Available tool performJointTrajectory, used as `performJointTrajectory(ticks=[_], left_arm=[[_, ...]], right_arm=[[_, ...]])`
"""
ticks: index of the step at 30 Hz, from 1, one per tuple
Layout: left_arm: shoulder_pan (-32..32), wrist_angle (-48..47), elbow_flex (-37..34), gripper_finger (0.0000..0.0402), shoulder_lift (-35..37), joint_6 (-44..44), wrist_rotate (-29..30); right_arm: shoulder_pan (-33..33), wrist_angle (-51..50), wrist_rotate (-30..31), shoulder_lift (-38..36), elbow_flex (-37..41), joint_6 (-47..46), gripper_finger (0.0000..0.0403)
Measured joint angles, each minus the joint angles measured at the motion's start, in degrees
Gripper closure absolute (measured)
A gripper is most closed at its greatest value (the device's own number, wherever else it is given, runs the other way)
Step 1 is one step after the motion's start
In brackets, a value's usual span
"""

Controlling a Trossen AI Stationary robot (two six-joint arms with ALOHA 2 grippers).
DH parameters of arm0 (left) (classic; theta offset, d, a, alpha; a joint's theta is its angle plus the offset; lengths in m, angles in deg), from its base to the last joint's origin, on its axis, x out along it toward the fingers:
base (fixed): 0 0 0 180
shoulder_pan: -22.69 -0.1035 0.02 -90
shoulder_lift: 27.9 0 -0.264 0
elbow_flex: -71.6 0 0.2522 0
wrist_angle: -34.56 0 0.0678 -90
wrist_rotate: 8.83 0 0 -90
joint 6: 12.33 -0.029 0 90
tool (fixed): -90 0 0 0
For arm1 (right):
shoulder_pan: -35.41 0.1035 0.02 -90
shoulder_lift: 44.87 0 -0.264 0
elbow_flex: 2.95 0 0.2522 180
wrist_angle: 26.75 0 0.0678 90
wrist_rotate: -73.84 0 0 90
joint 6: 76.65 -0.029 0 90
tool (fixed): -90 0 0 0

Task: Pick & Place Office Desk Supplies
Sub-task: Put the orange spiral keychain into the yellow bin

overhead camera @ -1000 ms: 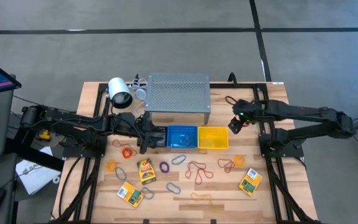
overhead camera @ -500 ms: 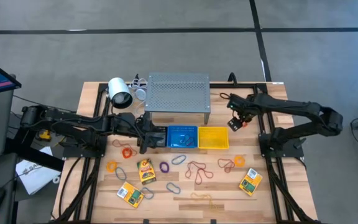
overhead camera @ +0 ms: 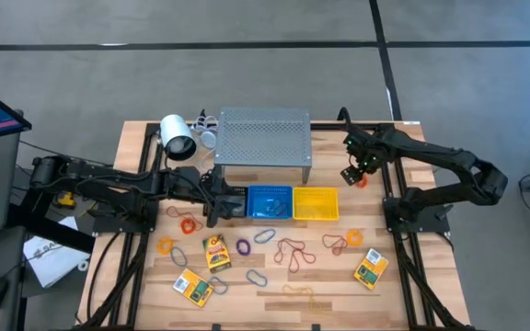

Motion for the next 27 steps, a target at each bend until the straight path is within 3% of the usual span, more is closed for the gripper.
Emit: performJointTrajectory(ticks=[10, 27], left_arm=[[0.0, 0.0, 0.0, 0.0253, 0.0, 0.0, 0.0], [0.0, 0.0, 0.0, 0.0253, 0.0, 0.0, 0.0]], right_arm=[[-1.3, 4.2, -6.7, 0.4, 2.1, 1.0, 0.0148], [-0.1, 10.8, -5.5, 4.2, 9.6, -5.3, 0.0148]])
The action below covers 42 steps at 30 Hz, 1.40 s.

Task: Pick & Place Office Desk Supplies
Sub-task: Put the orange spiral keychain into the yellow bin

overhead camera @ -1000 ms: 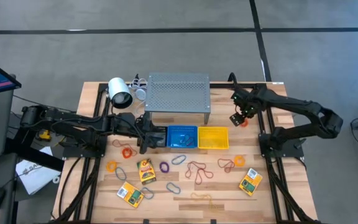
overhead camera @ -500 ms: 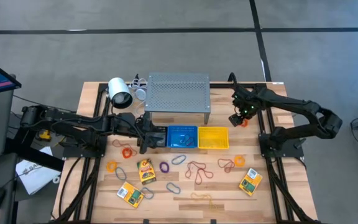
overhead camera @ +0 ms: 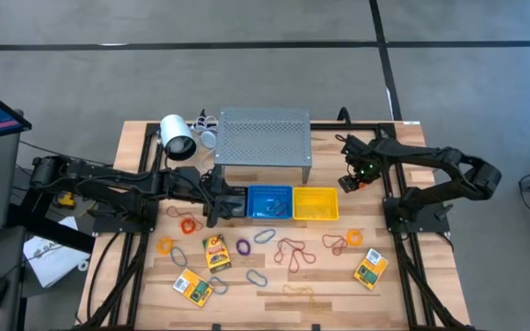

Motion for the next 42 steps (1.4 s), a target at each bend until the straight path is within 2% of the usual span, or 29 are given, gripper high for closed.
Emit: performJointTrajectory(ticks=[9, 42], left_arm=[[0.0, 0.0, 0.0, 0.0253, 0.0, 0.2, 0.0], [0.1, 0.0, 0.0, 0.0253, 0.0, 0.6, 0.0]], right_arm=[[2.3, 2.8, 0.9, 0.0, 0.0, -3.2, 0.0148], [2.2, 4.6, 0.9, 0.0, 0.8, -8.5, 0.0148]])
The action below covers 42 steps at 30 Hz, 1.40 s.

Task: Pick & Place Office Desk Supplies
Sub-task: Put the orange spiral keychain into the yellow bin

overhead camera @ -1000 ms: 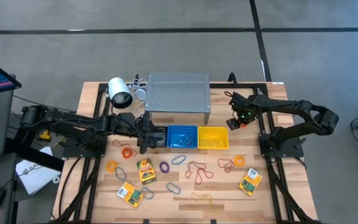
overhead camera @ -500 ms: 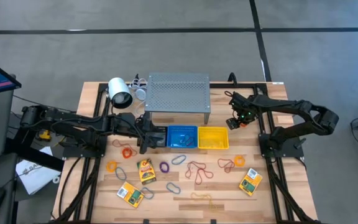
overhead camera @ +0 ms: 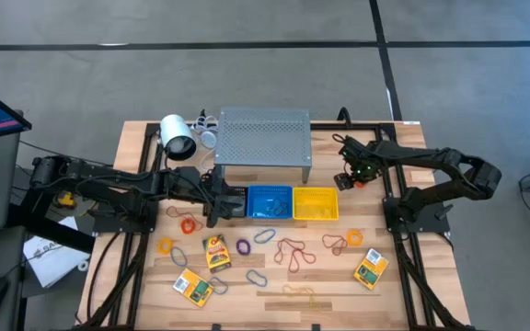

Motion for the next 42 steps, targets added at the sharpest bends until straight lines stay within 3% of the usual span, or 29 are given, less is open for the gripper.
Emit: performJointTrajectory(ticks=[17, 31, 42], left_arm=[[0.3, 0.0, 0.0, 0.0253, 0.0, 1.0, 0.0], [0.3, 0.0, 0.0, 0.0253, 0.0, 1.0, 0.0], [0.3, 0.0, 0.0, 0.0253, 0.0, 1.0, 0.0]], right_arm=[[0.0, 1.7, 1.3, -0.1, 4.5, -1.7, 0.0158], [0.0, 1.7, 2.8, -0.1, 4.6, -1.1, 0.0315], [0.0, 2.1, 3.0, -0.1, 4.5, 1.0, 0.0396]])
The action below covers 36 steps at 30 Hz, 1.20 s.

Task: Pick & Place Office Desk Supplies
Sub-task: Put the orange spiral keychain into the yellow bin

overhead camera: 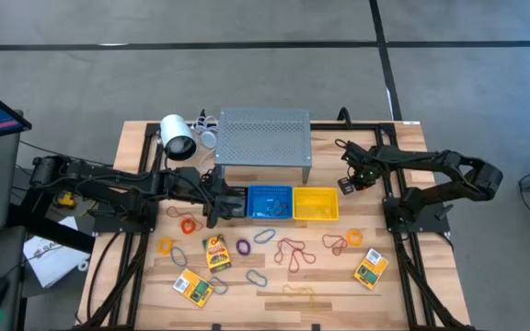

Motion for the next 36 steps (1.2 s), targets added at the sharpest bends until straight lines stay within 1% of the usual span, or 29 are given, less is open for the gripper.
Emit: performJointTrajectory(ticks=[9, 13, 21, 28, 32, 36], left_arm=[[0.0, 0.0, 0.0, 0.0253, 0.0, 0.0, 0.0], [0.0, 0.0, 0.0, 0.0253, 0.0, 0.0, 0.0], [0.0, 0.0, 0.0, 0.0253, 0.0, 0.0, 0.0], [0.0, 0.0, 0.0, 0.0253, 0.0, 0.0, 0.0], [0.0, 0.0, 0.0, 0.0253, 0.0, 0.0, 0.0], [0.0, 0.0, 0.0, 0.0253, 0.0, 0.0, 0.0]], right_arm=[[0.2, -0.1, 0.0, -0.3, 0.0, 1.2, 0.0399], [1.7, -1.0, -0.1, -0.5, -1.2, 1.3, 0.0400], [6.2, -3.2, 0.3, -0.8, -6.3, 1.3, 0.0401], [9.6, -10.9, 4.2, -0.8, -11.6, 0.4, 0.0401], [12.0, -12.6, 5.0, -0.8, -14.6, 0.3, 0.0401], [14.5, -14.8, 7.4, -0.9, -17.7, 0.2, 0.0401]])
